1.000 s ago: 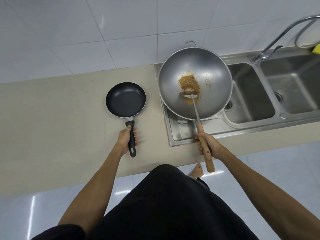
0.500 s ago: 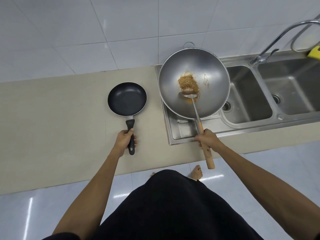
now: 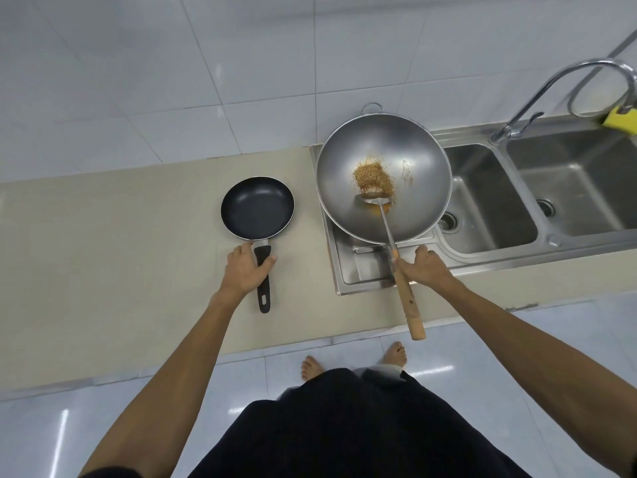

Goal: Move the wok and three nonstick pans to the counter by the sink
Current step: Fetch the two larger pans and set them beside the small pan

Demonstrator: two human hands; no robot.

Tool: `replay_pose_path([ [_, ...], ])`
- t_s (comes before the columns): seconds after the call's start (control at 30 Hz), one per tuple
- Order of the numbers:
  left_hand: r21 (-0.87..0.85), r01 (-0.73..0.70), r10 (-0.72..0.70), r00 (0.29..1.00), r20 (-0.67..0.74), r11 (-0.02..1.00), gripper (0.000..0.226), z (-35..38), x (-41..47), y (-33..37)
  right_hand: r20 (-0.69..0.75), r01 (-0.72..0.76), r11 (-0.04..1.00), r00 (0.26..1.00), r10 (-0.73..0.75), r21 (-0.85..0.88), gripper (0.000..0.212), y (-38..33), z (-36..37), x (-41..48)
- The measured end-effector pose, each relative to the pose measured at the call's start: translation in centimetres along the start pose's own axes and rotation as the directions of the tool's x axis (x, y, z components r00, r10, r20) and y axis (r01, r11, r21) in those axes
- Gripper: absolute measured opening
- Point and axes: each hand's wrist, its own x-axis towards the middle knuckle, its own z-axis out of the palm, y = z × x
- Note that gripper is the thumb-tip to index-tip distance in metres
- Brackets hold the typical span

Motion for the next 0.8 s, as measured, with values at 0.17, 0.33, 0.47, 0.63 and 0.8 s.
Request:
replay_pose_path([
  [0.17, 0.168, -0.149, 0.148, 0.989, 0.023, 0.974, 0.080, 0.2, 0.1, 3.8, -0.049, 0.014, 1.000, 0.999, -0.013, 0.014, 0.087, 1.1, -1.9, -0.5],
  [0.33, 0.299, -0.303, 0.305, 0.951, 0.043, 0.905, 0.077, 1.8, -0.3, 8.8, -0.116, 0.022, 0.999, 0.993, -0.025, -0.025, 0.082, 4.0, -4.4, -1.3],
  [0.47, 0.351, -0.402, 0.399, 0.913, 0.083, 0.846, 0.074, 4.2, -1.1, 14.5, -0.189, 0.013, 1.000, 0.982, -0.015, -0.012, 0.077, 8.5, -7.0, -2.1],
  [0.63, 0.387, -0.523, 0.486, 0.852, 0.196, 0.760, 0.079, 10.3, -3.7, 23.6, -0.264, -0.059, 0.998, 0.963, 0.055, -0.010, 0.075, 18.0, -11.5, -3.4],
  [0.8, 0.400, -0.625, 0.567, 0.779, 0.266, 0.671, 0.075, 18.4, -7.8, 34.2, -0.316, -0.147, 0.989, 0.938, 0.140, 0.001, 0.073, 29.6, -17.6, -4.9],
])
